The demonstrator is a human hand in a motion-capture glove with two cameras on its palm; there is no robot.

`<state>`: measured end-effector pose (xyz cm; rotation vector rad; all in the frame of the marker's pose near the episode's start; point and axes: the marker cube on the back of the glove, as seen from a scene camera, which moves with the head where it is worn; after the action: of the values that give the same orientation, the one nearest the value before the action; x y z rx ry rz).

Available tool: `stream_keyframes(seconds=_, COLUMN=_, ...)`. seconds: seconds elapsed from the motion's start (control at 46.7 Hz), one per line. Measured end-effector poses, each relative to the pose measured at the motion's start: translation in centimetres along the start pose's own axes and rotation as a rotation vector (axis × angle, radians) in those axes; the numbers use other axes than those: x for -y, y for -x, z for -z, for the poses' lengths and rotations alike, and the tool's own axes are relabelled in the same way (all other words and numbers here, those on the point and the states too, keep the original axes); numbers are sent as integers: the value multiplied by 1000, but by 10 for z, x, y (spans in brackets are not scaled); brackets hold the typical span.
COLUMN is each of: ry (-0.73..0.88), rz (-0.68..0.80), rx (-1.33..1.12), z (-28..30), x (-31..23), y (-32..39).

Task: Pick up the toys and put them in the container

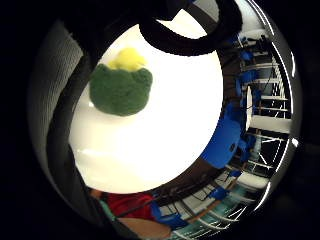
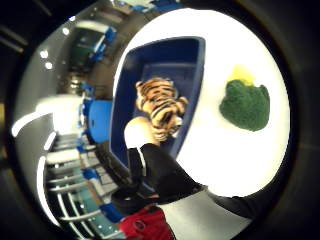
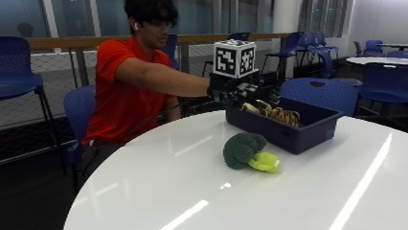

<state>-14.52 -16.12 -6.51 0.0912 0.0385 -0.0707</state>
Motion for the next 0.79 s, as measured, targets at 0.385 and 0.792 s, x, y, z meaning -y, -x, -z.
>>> stream_keyframes(seconds=0.385, ry=101, rz=-85, rx=-7, z=-68, x=31, y=-33)
stream_keyframes(seconds=0.792, ry=347, rz=-84, rx=-128, z=-119, x=43, y=-47)
